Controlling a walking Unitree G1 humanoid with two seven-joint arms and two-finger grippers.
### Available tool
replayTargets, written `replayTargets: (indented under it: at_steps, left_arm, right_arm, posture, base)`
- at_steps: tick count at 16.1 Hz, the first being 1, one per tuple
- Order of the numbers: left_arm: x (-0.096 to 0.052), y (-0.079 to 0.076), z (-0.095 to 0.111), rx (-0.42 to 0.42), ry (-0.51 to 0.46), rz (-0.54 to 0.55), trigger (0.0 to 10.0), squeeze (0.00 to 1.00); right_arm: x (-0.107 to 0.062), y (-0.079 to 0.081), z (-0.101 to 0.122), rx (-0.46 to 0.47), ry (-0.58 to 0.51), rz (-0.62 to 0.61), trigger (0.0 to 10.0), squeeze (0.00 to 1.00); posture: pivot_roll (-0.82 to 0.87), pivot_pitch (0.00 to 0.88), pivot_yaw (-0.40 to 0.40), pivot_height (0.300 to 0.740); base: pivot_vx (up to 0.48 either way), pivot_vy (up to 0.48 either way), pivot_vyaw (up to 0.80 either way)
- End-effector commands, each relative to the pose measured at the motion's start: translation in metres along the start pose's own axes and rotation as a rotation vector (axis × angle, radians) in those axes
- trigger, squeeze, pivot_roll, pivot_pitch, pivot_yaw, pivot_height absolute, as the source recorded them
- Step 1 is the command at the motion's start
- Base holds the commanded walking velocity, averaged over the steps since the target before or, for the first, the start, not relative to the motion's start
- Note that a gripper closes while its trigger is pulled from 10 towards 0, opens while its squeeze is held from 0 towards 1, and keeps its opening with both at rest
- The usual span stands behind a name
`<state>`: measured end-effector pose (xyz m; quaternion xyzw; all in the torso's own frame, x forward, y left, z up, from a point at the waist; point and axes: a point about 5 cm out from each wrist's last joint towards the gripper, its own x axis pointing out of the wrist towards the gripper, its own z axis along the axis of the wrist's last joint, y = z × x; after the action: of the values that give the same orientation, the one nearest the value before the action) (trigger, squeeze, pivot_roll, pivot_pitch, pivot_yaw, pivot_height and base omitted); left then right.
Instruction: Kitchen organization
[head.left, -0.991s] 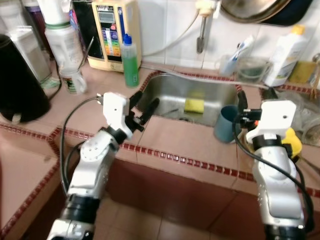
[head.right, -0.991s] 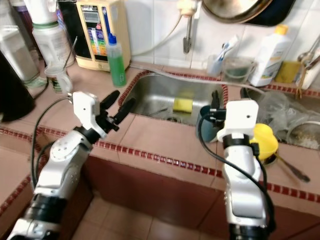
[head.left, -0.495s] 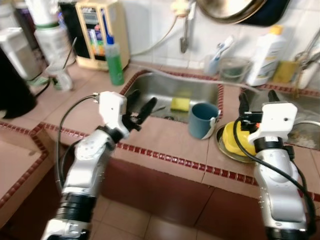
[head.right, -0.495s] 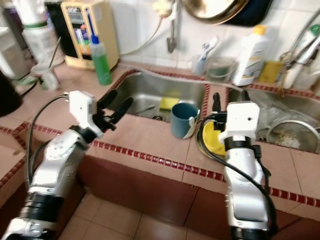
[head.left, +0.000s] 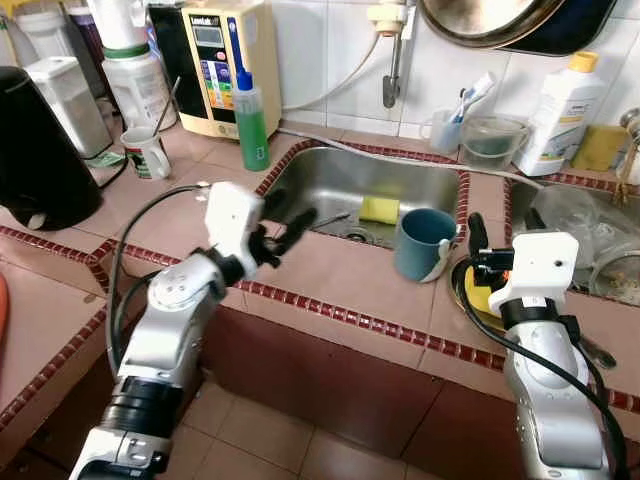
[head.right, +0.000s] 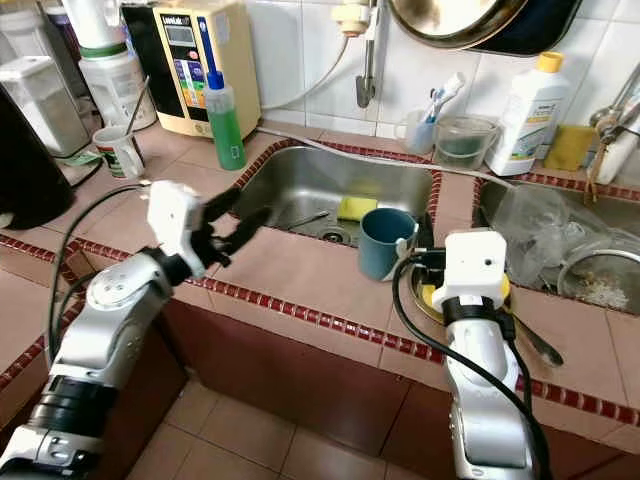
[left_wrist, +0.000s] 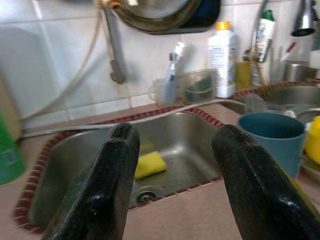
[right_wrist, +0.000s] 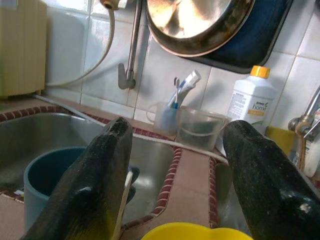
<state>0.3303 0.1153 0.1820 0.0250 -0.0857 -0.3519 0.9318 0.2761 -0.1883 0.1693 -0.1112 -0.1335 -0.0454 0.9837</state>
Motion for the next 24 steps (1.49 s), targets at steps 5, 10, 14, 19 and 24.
replayTargets:
  at_steps: [5,10,14,19,24]
  left_arm:
    - [0.025,-0.022,0.008,0.013,0.035,-0.142,10.0,0.0]
    - [0.04,-0.028,0.008,-0.001,0.067,-0.168,10.0,0.0]
    - [0.051,-0.029,0.006,-0.063,0.123,-0.152,10.0,0.0]
    - [0.079,-0.047,0.008,-0.097,0.185,-0.164,10.0,0.0]
    - [0.098,-0.067,0.013,-0.056,0.154,-0.24,10.0,0.0]
  right_arm:
    - [-0.017,0.016,-0.003,0.019,0.01,0.041,10.0,0.0]
    - [-0.02,0.02,0.002,0.034,-0.007,0.048,10.0,0.0]
    - [-0.016,0.019,0.004,0.018,-0.019,0.078,10.0,0.0]
    - [-0.019,0.032,0.003,0.03,-0.023,0.13,10.0,0.0]
    - [-0.018,0.03,0.005,0.027,-0.031,0.116,10.0,0.0]
  posture:
    - [-0.14,0.019,0.065,0.74]
    - [-0.16,0.017,0.083,0.74]
    - [-0.16,0.007,0.075,0.74]
    - [-0.17,0.0,0.081,0.74]
    - [-0.19,0.0,0.087,0.74]
  base:
    - [0.0,0.0,0.0]
    - [0.0,0.0,0.0]
    - [0.0,0.0,0.0]
    - [0.0,0.0,0.0]
    - [0.0,0.0,0.0]
